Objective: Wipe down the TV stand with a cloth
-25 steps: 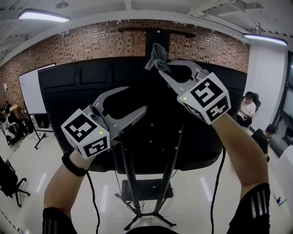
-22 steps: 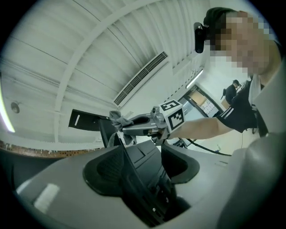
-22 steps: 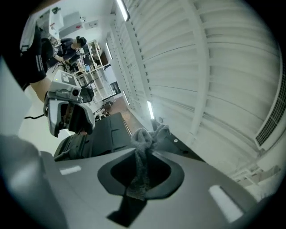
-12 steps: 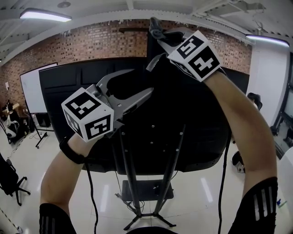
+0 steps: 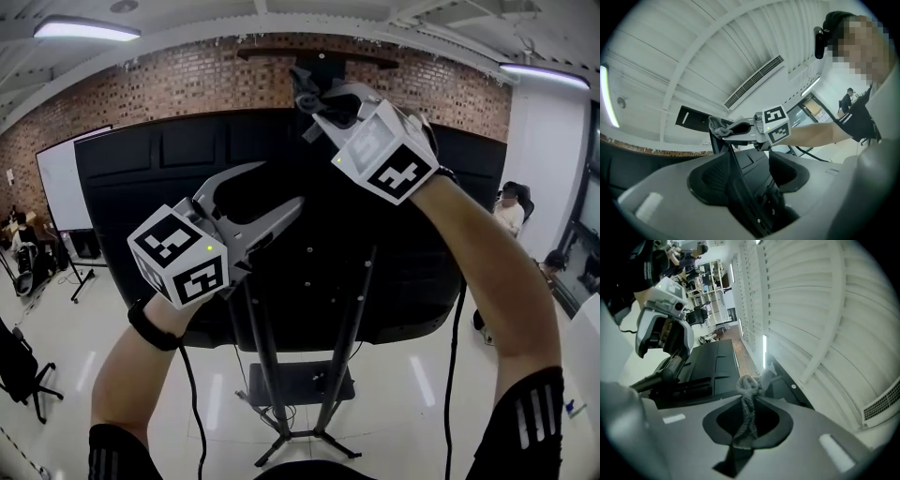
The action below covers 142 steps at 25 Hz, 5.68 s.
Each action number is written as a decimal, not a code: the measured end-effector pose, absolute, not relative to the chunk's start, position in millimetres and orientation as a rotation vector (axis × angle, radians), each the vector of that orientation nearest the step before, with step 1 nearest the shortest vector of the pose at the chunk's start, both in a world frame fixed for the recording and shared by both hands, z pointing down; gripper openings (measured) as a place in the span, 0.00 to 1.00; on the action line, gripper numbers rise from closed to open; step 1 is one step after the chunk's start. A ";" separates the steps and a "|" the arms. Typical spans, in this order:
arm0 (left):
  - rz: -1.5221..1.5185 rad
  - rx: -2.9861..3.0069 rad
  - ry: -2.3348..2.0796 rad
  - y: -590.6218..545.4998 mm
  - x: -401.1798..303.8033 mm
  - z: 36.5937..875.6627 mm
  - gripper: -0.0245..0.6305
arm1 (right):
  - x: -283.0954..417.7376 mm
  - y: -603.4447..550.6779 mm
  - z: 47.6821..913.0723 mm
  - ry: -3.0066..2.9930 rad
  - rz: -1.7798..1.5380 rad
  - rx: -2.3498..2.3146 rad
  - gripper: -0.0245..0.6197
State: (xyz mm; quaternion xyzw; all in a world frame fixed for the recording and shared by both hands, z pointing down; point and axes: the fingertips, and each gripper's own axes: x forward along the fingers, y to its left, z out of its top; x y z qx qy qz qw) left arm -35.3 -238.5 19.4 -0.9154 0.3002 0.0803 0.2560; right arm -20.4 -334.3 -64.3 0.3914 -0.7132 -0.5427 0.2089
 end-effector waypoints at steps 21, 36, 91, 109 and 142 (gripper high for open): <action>0.222 -2.581 0.888 -231.1 -44.7 99.0 0.47 | -30.6 -343.5 93.2 -1.528 -1.584 0.866 0.09; 0.200 -2.659 0.951 -235.7 -56.2 175.9 0.47 | -33.6 -344.3 188.4 -1.248 -1.582 0.805 0.09; 0.213 -2.784 0.908 -213.2 -11.0 250.0 0.47 | 27.1 -273.5 249.1 -1.929 -1.253 1.027 0.09; 0.194 -2.803 0.818 -224.4 69.7 239.6 0.47 | 132.4 -350.2 194.6 -2.081 -1.112 1.305 0.09; 0.184 -2.826 0.825 -245.7 120.7 253.0 0.47 | 188.5 -350.3 221.1 -2.264 -0.954 1.368 0.09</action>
